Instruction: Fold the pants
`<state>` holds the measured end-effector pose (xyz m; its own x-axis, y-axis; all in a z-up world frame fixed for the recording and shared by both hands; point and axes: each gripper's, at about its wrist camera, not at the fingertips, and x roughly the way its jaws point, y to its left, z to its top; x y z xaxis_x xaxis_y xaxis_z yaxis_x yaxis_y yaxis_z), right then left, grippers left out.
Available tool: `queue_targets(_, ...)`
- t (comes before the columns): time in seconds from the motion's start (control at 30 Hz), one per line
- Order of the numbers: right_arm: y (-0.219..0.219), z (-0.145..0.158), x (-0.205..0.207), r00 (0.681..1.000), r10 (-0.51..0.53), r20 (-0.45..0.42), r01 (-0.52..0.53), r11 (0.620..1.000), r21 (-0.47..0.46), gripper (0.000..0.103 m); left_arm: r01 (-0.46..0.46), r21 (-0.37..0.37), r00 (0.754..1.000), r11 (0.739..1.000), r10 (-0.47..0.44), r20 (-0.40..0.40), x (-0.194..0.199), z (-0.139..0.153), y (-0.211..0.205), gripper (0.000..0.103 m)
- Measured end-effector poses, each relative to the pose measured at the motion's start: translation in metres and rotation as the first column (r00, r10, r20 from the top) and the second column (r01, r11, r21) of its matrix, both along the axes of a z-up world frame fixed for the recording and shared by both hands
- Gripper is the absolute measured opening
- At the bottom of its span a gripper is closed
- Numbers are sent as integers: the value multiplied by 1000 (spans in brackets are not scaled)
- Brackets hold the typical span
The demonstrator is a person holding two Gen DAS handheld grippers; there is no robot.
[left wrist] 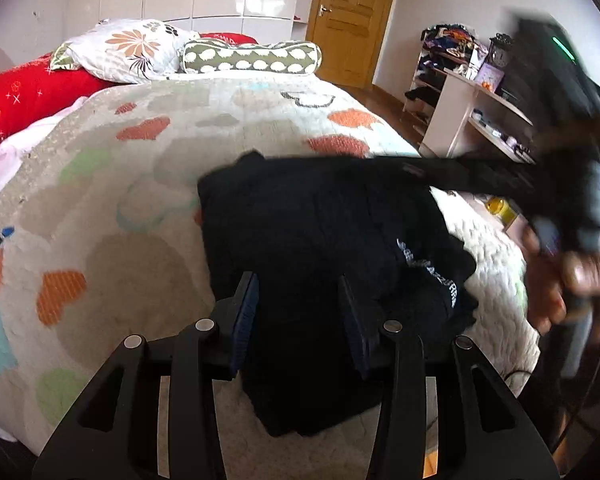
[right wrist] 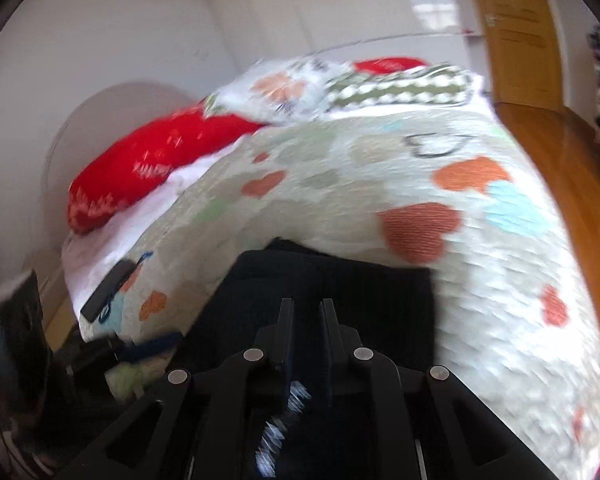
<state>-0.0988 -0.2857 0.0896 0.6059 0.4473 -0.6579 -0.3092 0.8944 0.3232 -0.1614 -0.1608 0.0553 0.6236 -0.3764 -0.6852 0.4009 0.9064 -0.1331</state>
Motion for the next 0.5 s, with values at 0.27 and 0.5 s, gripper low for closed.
queue_targets(0.27, 43, -34, 66, 993, 27, -119, -37, 996, -77, 12, 19, -29, 1000, 999, -19, 18, -5, -6, -1, 43)
queue_targets(0.5, 37, -45, 84, 993, -9, -115, 0, 997, -80, 12, 14, -32, 1000, 999, -14, 13, -5, -6, -2, 45)
